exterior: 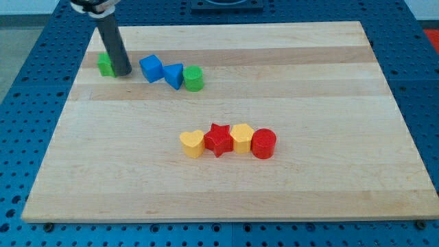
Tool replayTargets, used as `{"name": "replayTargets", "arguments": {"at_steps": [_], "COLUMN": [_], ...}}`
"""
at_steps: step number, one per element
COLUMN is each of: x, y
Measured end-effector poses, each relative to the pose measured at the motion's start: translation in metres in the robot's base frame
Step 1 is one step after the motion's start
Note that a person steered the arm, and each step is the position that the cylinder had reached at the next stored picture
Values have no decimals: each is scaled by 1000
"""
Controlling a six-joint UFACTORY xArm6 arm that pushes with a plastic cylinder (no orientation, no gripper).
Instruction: Place the green star at the top left corner of the board
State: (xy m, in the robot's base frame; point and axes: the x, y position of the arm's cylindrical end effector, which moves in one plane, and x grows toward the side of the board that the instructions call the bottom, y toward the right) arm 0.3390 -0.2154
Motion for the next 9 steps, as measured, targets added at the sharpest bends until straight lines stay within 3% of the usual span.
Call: {"name": "replayTargets", "arguments": {"at_steps": [1,2,3,4,7,8,9], "x": [30,14,-34,-34,25,26,-14], "y": [-25,-68,-90,-89,-74,-60,-54]}}
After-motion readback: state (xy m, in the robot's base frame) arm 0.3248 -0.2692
